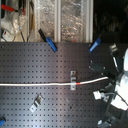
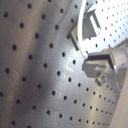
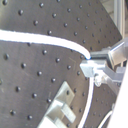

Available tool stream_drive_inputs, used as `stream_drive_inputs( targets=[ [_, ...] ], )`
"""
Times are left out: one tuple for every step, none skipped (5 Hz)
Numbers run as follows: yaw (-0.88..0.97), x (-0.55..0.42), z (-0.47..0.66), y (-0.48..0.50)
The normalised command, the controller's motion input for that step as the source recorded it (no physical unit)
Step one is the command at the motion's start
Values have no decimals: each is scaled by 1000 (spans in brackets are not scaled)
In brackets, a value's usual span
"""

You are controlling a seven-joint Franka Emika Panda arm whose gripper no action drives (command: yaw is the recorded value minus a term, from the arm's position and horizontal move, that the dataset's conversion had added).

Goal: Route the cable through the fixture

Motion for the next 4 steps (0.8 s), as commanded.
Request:
stream_drive_inputs(
  targets=[
    [0,-11,0,4],
    [249,-455,-407,110],
    [9,-34,0,14],
    [446,-550,-51,10]
  ],
)
